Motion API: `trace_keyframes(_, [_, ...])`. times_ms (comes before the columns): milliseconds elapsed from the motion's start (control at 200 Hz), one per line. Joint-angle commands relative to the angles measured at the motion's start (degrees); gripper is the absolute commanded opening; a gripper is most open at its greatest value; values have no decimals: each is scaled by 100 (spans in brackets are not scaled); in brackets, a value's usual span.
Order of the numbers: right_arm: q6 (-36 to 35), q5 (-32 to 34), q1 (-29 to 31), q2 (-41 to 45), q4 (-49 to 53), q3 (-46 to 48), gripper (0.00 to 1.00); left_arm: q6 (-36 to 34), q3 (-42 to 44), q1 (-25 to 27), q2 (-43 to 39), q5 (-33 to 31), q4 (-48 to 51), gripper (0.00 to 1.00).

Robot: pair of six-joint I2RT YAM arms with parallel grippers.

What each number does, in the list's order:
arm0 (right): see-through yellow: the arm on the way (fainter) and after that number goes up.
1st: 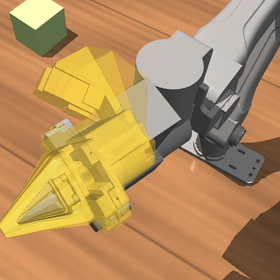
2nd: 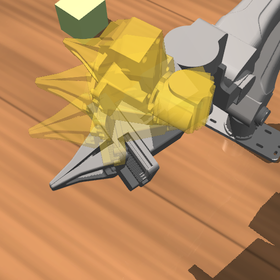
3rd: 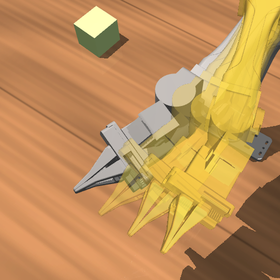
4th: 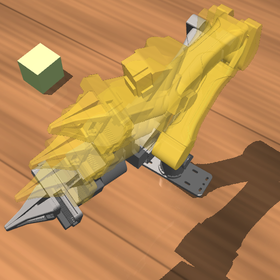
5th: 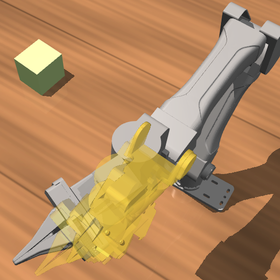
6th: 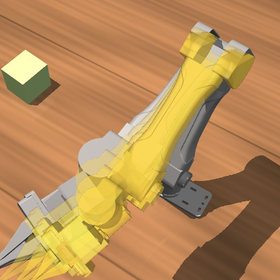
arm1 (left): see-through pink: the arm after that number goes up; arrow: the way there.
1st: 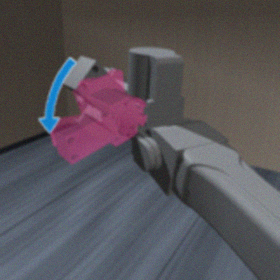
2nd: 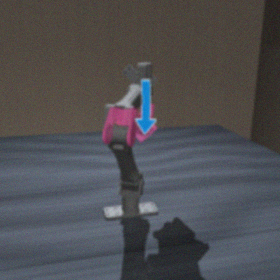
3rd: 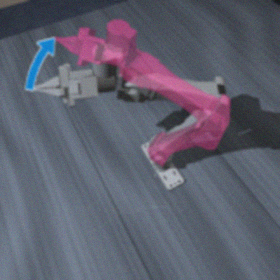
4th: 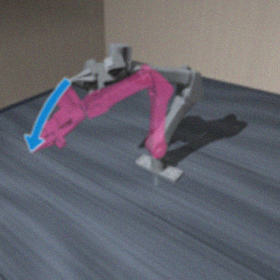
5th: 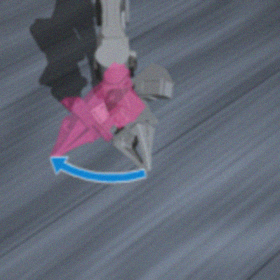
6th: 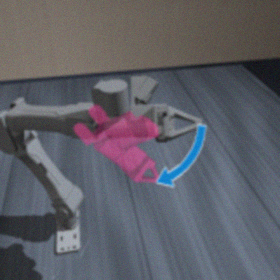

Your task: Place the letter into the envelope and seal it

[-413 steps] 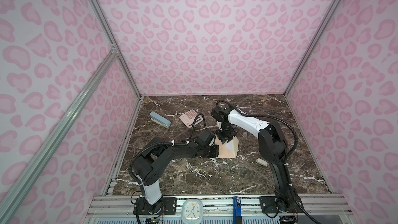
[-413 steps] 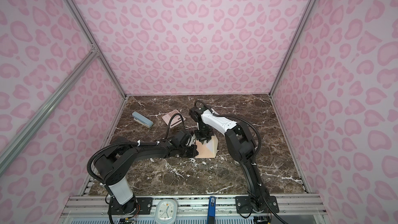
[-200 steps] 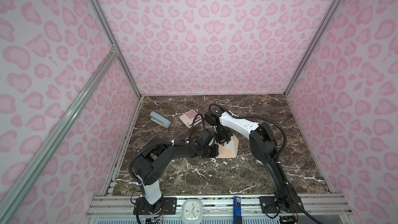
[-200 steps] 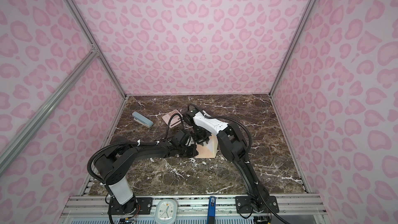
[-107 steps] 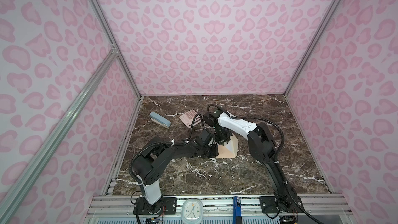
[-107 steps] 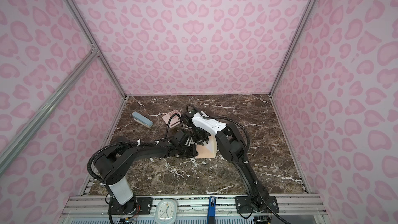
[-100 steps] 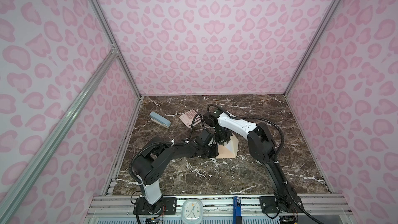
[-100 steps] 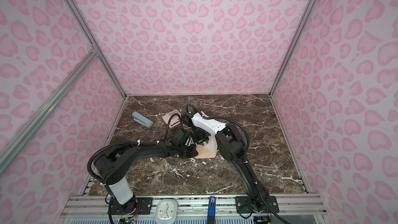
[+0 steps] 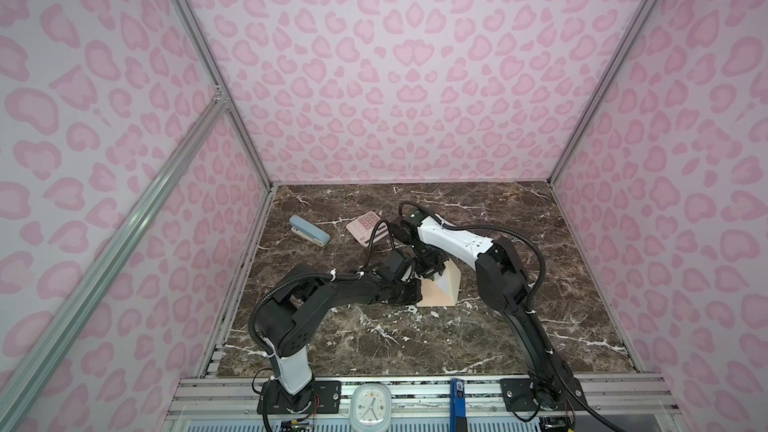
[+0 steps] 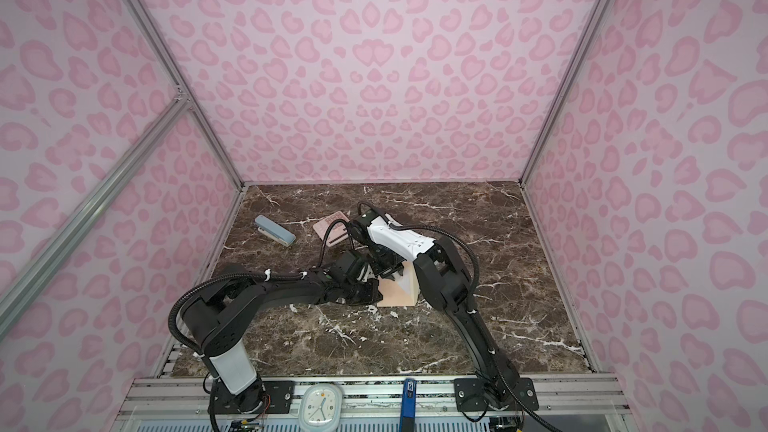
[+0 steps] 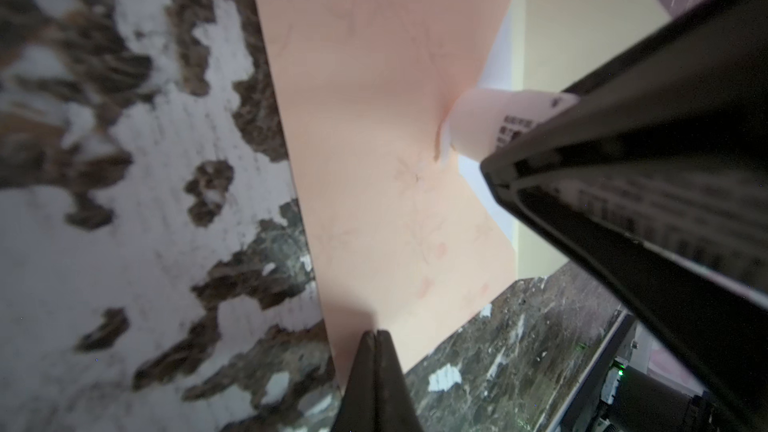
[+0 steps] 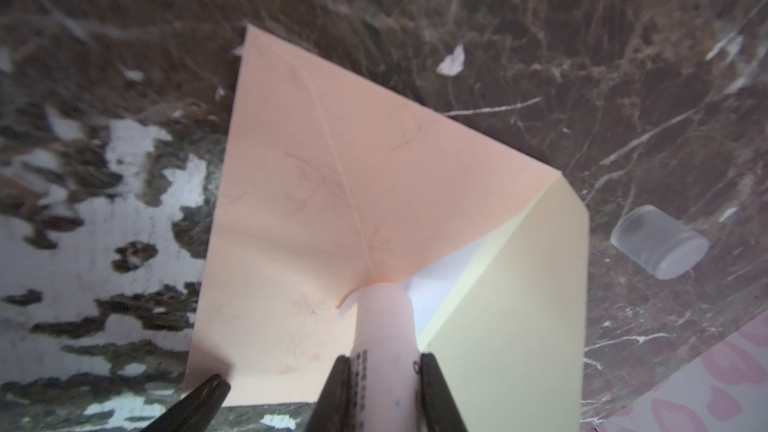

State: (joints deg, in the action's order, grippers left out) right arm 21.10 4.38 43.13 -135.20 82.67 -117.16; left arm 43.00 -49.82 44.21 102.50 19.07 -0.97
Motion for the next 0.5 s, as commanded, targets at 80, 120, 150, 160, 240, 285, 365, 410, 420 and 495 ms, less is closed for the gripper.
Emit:
trace_keyframes(80, [-150,-383,46,25,-131,-26,0,-414,0,15,112,-302,370,4])
trace_keyframes(120, [-150,-344,29,11,-121,-26,0,-416,-1,13,121,-298,366,4])
trace_keyframes(150, [-150,-313,15,-9,-112,-23,0,-416,-1,18,121,-299,367,4])
trace_keyframes(160, [-159,-304,12,-12,-111,-21,0,-416,6,18,123,-299,367,4])
trace_keyframes(240, [-159,-209,-11,-46,-96,-25,0,-416,-6,17,113,-285,365,4])
trace_keyframes(285, [-159,-177,-29,-66,-77,-44,0,-416,-1,16,113,-290,367,4])
trace_keyframes(365, [-159,-89,-57,-97,-57,-67,0,-416,7,18,106,-282,378,4])
trace_keyframes(410, [-165,-25,-67,-117,-33,-83,0,-416,-1,17,112,-289,376,4])
trace_keyframes(420, [-160,-16,-70,-120,-28,-86,0,-416,-1,18,112,-288,378,4])
trace_keyframes(495, [-150,68,-93,-130,-1,-121,0,-416,-9,12,121,-287,374,4])
